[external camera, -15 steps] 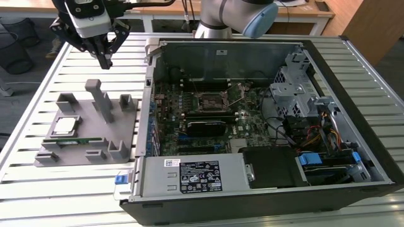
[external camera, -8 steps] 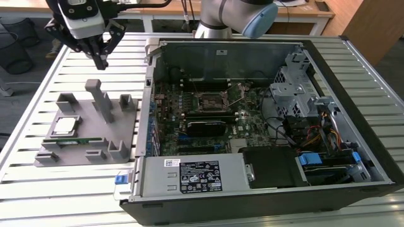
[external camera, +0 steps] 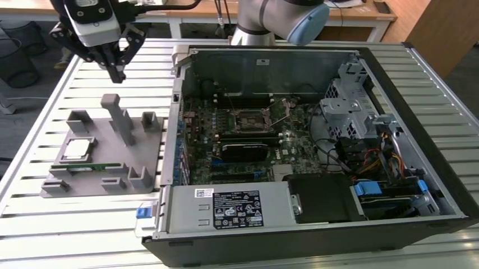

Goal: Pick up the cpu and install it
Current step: 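Reach for the cpu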

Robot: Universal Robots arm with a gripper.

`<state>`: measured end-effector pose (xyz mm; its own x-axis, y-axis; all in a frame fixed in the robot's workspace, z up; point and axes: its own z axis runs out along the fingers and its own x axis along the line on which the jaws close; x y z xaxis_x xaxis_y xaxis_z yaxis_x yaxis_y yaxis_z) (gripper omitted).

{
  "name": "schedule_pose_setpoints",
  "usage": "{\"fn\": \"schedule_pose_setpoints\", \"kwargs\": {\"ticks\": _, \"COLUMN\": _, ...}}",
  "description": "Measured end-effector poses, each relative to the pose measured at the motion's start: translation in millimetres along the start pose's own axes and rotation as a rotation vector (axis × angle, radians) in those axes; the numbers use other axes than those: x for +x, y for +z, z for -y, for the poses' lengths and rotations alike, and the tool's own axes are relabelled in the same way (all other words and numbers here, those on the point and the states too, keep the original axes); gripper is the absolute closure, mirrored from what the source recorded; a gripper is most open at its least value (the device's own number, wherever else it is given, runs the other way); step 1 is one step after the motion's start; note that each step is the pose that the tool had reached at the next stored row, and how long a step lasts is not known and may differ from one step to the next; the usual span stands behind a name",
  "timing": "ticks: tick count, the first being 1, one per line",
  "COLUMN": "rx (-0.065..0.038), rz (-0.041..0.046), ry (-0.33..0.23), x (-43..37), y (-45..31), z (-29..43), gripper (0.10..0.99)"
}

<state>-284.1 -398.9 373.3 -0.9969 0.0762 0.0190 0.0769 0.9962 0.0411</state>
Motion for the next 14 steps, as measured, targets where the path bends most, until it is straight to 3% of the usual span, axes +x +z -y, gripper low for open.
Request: {"fn": "schedule_pose_setpoints", "kwargs": {"ticks": 14, "rx": 0.000, "rz": -0.0005, "ry": 0.000, "x": 15.7, "y": 0.9, "z": 1.2, "gripper": 0.980}}
